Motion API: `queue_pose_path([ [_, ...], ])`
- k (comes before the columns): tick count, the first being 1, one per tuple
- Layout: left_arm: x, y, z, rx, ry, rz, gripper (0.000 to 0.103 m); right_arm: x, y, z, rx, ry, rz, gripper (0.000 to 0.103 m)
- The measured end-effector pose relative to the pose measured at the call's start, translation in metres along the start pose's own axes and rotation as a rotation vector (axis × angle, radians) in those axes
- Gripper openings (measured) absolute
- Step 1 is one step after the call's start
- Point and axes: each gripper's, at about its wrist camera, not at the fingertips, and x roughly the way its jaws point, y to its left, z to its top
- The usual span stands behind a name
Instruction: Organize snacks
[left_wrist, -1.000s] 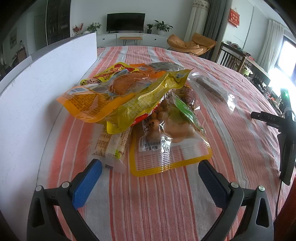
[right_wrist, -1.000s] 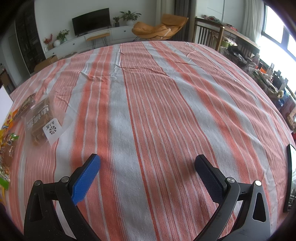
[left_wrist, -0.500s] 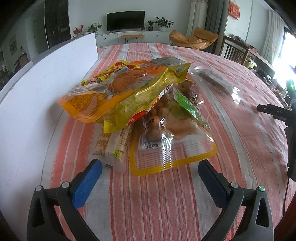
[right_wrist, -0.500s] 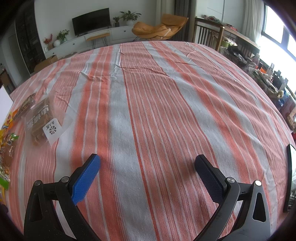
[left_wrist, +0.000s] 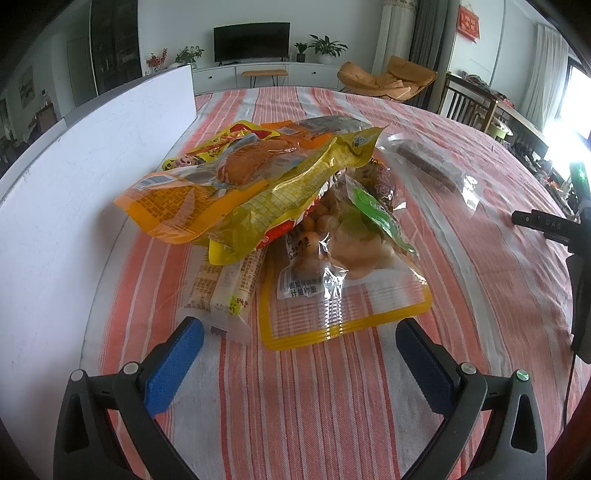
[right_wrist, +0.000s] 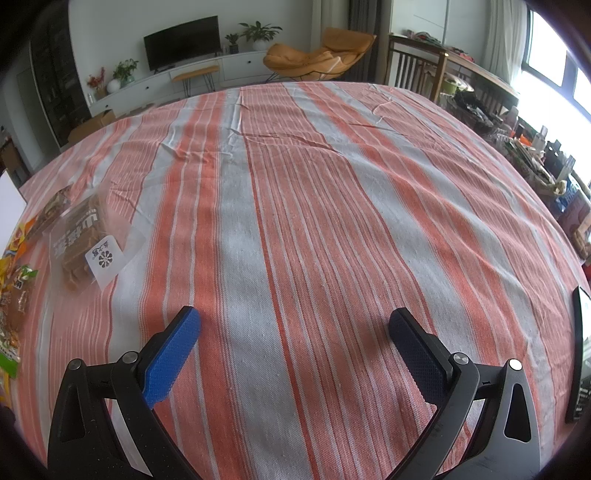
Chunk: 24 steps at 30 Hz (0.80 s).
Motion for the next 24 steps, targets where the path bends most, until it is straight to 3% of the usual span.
queue_pose_path([
  [24, 0.0003, 0.0003, 0.0002, -0.005, -0.002, 0.0, 0.103, -0.0001, 0.0, 0.0001, 0.0, 0.0, 0.0, 0.103],
])
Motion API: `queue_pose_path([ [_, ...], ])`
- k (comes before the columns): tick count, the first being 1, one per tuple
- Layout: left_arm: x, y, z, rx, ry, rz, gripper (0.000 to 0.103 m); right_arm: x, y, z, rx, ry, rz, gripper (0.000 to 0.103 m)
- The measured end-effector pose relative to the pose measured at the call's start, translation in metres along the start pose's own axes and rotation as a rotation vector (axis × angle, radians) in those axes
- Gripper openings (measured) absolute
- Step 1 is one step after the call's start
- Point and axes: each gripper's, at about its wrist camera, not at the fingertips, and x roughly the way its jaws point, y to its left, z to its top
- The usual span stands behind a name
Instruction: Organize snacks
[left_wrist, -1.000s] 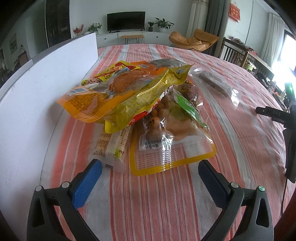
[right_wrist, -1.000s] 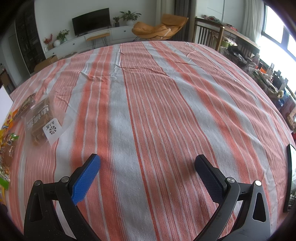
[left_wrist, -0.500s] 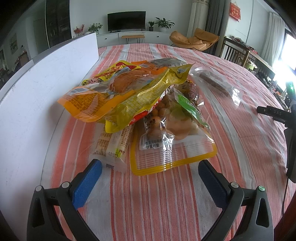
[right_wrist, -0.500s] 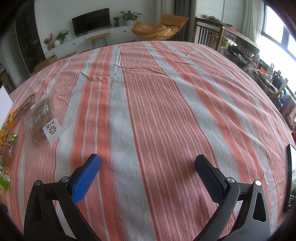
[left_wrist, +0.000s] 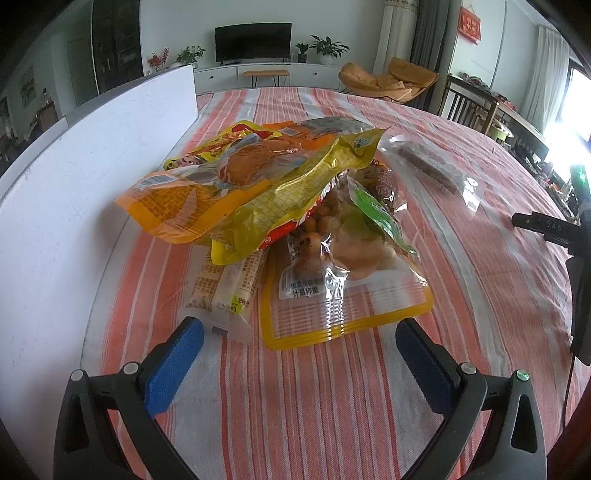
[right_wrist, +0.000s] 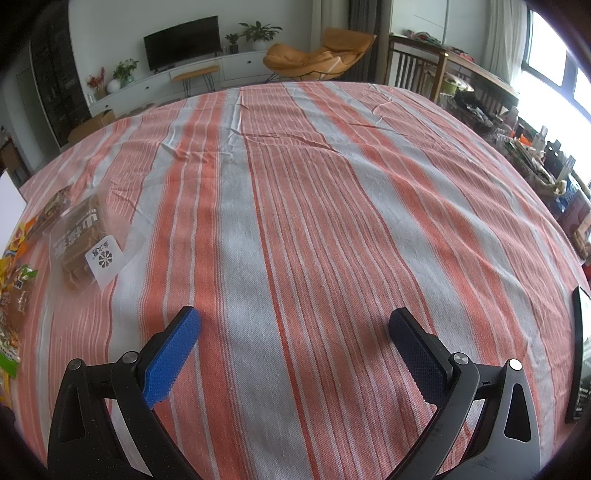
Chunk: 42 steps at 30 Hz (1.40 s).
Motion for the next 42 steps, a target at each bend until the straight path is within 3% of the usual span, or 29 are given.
queue_pose_path([
  [19, 0.002, -0.0052, -0.0002, 0.028, 0.016, 0.036, 0.103, -0.0002, 0.0, -0.0001, 0.0, 0.0, 0.0, 0.103],
  [42, 0.0009, -0.0046, -0.0006, 0.019, 0.011, 0.027, 0.103, -0.0002, -0.0002, -0.0001, 0.0, 0.0, 0.0, 0.103],
])
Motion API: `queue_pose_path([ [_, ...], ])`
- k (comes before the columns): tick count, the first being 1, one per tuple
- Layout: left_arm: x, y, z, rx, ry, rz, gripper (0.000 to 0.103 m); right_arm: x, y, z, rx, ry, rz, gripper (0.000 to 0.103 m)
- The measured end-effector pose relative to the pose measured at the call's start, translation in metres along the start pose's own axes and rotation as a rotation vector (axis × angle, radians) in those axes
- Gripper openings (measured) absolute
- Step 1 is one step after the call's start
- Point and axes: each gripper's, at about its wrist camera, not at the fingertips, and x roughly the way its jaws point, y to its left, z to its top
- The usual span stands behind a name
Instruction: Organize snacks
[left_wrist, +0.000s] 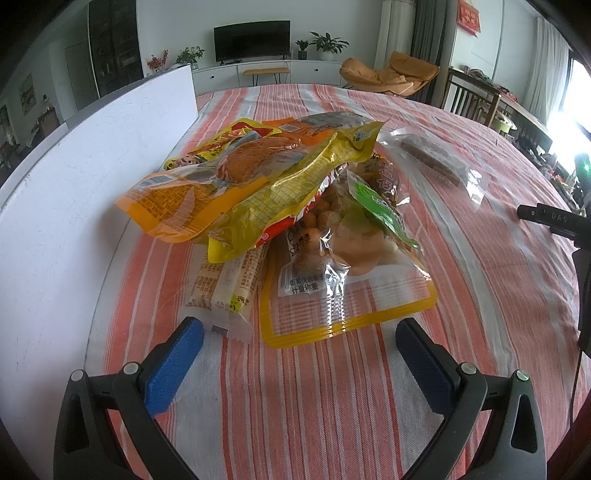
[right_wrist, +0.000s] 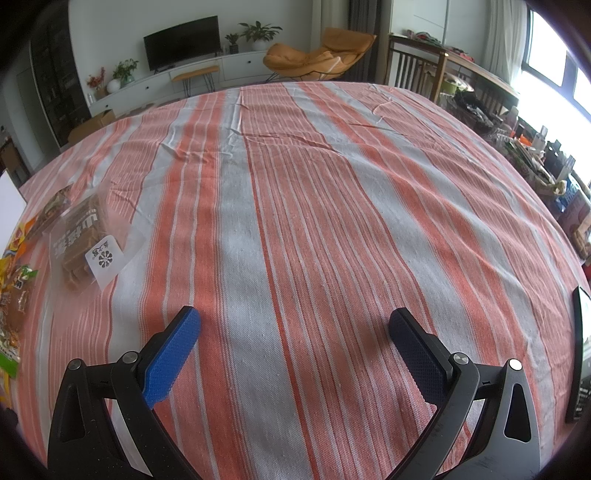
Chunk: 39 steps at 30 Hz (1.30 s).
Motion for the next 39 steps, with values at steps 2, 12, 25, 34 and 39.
queue_pose_path([
  [2, 0.0003, -0.0005, 0.0001, 0.002, 0.002, 0.003, 0.103, 0.0001, -0.0001, 0.0, 0.0, 0.0, 0.0, 0.103],
  [12, -0.0004, -0.0007, -0.0004, 0.004, 0.002, 0.005, 0.103, 0.0003, -0.0006, 0.0001, 0.0, 0.0, 0.0, 0.103],
  [25, 0.0005, -0.0007, -0.0004, -0.002, -0.001, 0.0, 0.103, 0.0, -0.0002, -0.0001, 0.0, 0.0, 0.0, 0.103],
  [34, 0.0009, -0.0006, -0.0004, -0.003, -0.002, -0.002, 0.103, -0.0003, -0.0001, -0.0001, 0.0, 0.0, 0.0, 0.103],
  [39, 0.001, 0.0001, -0.0003, -0.005, -0.003, -0.004, 0.103, -0.0001, -0.0002, -0.0001, 0.0, 0.0, 0.0, 0.103],
])
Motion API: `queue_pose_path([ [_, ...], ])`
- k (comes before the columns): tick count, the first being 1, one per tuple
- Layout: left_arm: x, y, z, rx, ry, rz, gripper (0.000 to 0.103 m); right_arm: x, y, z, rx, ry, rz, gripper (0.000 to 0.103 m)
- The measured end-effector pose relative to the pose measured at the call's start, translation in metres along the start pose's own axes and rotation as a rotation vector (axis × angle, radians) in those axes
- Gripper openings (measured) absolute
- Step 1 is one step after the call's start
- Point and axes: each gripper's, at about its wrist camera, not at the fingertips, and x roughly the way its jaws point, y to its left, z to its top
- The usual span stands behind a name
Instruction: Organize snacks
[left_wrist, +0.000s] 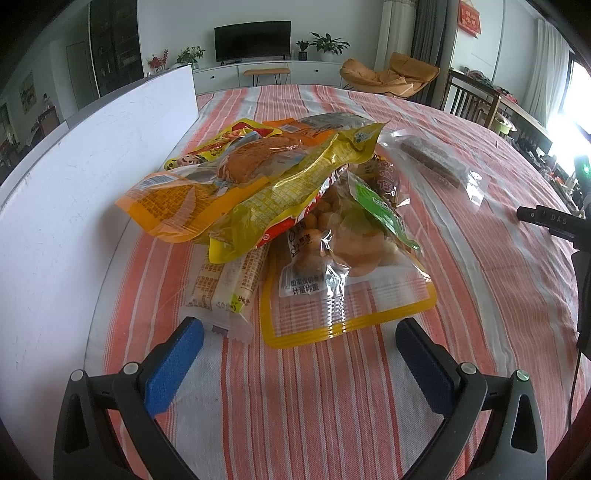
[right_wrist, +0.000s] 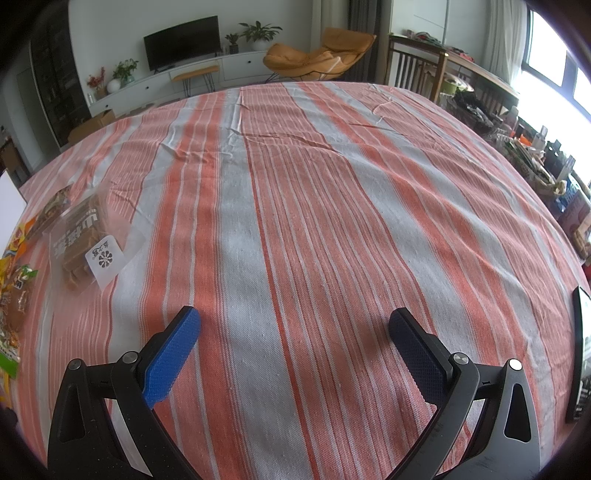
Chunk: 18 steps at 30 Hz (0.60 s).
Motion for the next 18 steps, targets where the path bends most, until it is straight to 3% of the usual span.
queue_pose_path([
  [18, -0.0009, 0.0015, 0.0, -0.002, -0.002, -0.002, 0.103, -0.0001, 0.0002, 0.0001, 0.0, 0.0, 0.0, 0.103],
])
